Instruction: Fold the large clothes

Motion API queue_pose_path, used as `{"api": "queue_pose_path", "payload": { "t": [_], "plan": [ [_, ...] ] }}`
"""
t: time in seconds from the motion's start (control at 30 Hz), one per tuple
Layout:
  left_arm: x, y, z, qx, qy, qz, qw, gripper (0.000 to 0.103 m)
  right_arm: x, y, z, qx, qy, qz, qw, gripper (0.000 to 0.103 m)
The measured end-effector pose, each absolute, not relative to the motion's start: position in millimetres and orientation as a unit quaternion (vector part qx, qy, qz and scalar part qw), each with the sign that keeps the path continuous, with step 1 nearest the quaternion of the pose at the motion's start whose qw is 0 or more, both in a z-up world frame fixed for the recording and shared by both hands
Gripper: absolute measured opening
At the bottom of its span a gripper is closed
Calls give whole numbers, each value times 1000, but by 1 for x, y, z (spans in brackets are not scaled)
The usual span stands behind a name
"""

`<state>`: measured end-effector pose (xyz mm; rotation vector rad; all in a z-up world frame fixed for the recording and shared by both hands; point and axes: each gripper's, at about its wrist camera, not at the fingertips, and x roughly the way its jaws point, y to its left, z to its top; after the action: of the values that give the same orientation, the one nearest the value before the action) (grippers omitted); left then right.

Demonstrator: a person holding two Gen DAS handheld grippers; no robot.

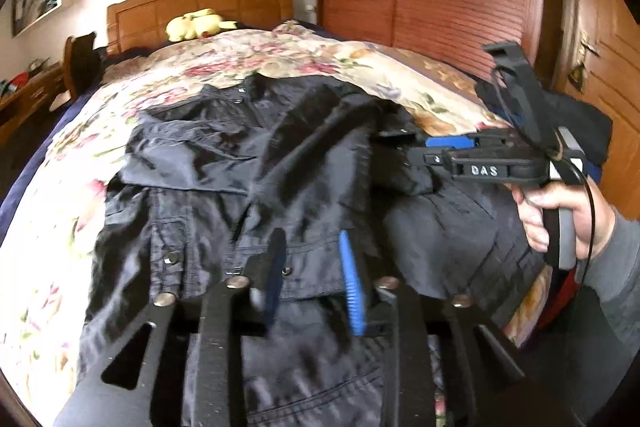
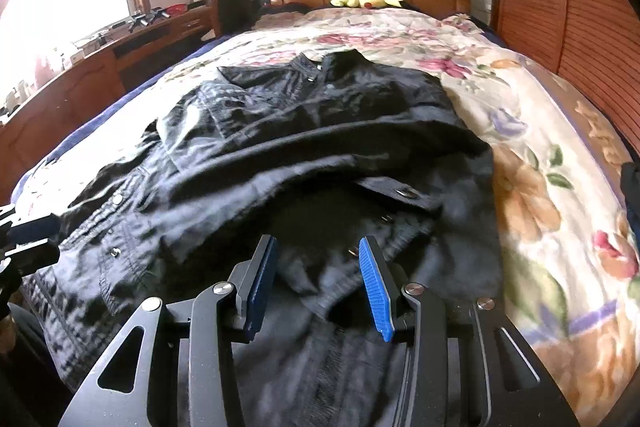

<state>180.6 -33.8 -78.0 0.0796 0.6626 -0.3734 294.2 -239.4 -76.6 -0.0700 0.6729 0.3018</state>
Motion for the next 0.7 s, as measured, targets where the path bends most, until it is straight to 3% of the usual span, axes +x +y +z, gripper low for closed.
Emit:
{"api": "queue_pose_path", "payload": {
  "t": [0.17,0.7],
  "plan": [
    [191,-13,-83,24,331,-155,930,56,297,-220,-76,-36,321,170,931,44],
    [214,8,-110,13,380,-103,919,59,318,-184,-121,-92,398,215,887,44]
  ]
}}
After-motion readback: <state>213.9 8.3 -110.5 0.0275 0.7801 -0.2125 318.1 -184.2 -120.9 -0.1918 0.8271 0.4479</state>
